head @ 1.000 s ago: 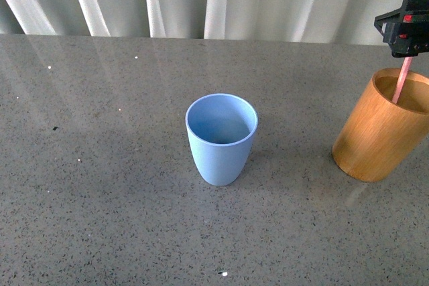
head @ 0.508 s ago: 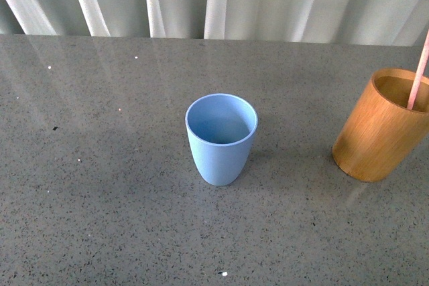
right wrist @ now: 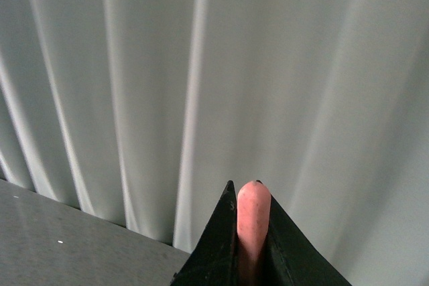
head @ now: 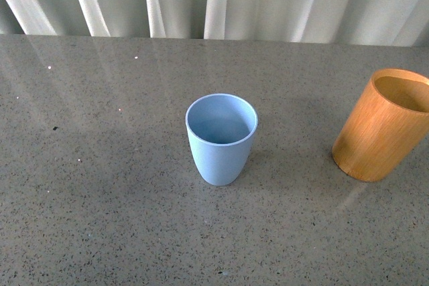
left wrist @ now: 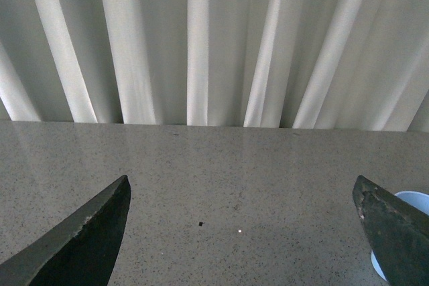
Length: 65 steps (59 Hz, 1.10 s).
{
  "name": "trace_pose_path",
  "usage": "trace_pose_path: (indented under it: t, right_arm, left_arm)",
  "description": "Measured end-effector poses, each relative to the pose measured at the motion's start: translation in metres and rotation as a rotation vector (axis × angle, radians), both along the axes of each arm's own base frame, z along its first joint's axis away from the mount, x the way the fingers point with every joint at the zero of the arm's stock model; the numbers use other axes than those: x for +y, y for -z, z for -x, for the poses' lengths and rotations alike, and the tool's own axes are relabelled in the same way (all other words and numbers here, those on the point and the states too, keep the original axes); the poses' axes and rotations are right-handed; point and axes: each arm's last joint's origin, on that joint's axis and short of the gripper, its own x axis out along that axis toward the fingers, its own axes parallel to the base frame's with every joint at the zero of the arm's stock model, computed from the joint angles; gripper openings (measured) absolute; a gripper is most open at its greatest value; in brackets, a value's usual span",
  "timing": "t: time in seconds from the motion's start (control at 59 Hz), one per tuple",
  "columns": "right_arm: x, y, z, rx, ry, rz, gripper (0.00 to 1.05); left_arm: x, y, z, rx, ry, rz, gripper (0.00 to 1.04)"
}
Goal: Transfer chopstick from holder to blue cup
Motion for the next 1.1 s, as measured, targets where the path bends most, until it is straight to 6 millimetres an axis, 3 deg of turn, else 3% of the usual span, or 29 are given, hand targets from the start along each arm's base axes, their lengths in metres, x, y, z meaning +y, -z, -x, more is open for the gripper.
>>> trace_pose_path:
  t: [0.169, 0.441, 1.102]
  right_arm:
    - [0.036, 0.009, -0.002, 0.053, -0.117, -0.033, 0.02]
    - [0.079, 0.071, -0.029, 0.274, -0.219, -0.08, 0.02]
    - [0.114, 0.107, -0.043, 0.346, -0.318, -0.053, 0.02]
  left_arm:
    - [0.0, 0.0, 0.0, 0.0, 0.0, 0.0, 0.98]
    - [0.0, 0.0, 0.0, 0.0, 0.0, 0.0, 0.98]
    - [0.0, 0.0, 0.0, 0.0, 0.0, 0.0, 0.98]
